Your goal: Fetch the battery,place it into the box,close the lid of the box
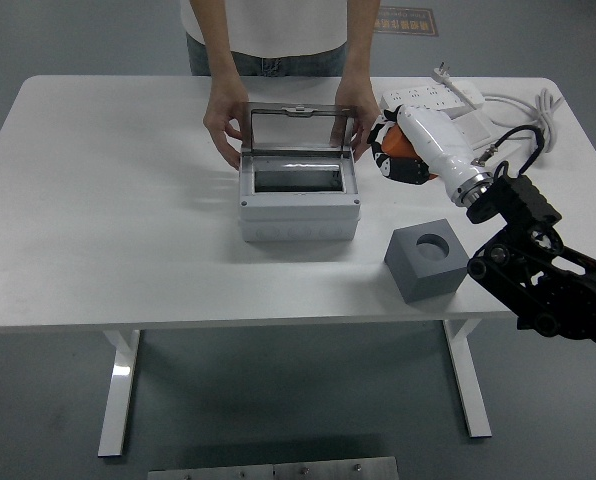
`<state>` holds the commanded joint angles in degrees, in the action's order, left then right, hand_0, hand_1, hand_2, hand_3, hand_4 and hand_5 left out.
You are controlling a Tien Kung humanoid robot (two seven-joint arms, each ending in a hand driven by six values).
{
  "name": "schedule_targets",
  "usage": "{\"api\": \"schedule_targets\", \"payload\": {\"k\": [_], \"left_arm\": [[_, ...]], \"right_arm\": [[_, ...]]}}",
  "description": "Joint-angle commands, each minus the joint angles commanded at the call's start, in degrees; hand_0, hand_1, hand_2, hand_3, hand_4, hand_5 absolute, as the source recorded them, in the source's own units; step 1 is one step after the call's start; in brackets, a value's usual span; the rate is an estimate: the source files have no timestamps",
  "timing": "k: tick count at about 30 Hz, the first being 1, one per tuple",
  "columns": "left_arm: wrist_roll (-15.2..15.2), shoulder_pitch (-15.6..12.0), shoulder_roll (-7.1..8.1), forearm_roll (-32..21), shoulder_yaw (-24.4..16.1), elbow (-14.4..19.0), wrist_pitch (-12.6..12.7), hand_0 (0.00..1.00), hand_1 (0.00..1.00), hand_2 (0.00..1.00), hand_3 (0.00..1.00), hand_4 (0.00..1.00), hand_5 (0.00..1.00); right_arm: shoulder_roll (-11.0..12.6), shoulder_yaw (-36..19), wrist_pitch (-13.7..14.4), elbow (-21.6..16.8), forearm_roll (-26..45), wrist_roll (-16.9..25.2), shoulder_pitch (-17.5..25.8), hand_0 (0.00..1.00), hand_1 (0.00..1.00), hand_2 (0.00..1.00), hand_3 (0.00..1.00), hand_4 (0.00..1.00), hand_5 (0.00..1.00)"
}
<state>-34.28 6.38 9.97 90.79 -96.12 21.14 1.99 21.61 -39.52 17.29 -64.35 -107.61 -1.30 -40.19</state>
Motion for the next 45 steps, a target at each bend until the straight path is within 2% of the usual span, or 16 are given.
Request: {"api": "schedule_targets", "payload": {"k": [7, 15, 22, 38, 45], "left_arm": [[-0.29, -0.09, 0.26, 0.16, -0.12, 0.11, -0.18, 0.572, 0.724, 0.622, 0.537, 0.5, 0.012], [-0.9, -0.28, 0.69, 0.45, -0.34, 0.37, -0.42, 0.573, 0.726, 0.623, 0.537, 0.501, 0.014], [-1.26, -0.25, 1.1, 1.02, -0.66, 0.55, -0.61, 0.573, 0.726, 0.622, 0.536, 0.499, 0.014], [-1.41, 0.45, 1.67, 2.77, -1.57, 0.64, -1.27, 0.573, 0.726, 0.621, 0.536, 0.496, 0.01], [-1.29, 1.19, 1.85, 3.76, -2.06, 0.59, -1.7, 0.573, 0.726, 0.621, 0.534, 0.493, 0.012]], "right_arm": [[-2.38, 7.23, -2.33, 3.69, -5.59, -1.72, -5.55, 0.13, 0.197, 0.35, 0.333, 0.027, 0.002], [-6.45, 11.75, -3.11, 8.77, -4.33, -2.25, -10.02, 0.125, 0.197, 0.344, 0.327, 0.03, 0.002], [-10.38, 12.77, -3.13, 13.66, -2.55, -2.75, -12.51, 0.125, 0.197, 0.344, 0.327, 0.031, 0.002], [-17.52, 16.2, -1.35, 21.25, 2.07, -2.09, -16.05, 0.129, 0.199, 0.347, 0.329, 0.037, 0.002], [-19.72, 19.76, 2.28, 26.75, 7.32, 0.11, -17.78, 0.13, 0.199, 0.349, 0.328, 0.039, 0.002]]}}
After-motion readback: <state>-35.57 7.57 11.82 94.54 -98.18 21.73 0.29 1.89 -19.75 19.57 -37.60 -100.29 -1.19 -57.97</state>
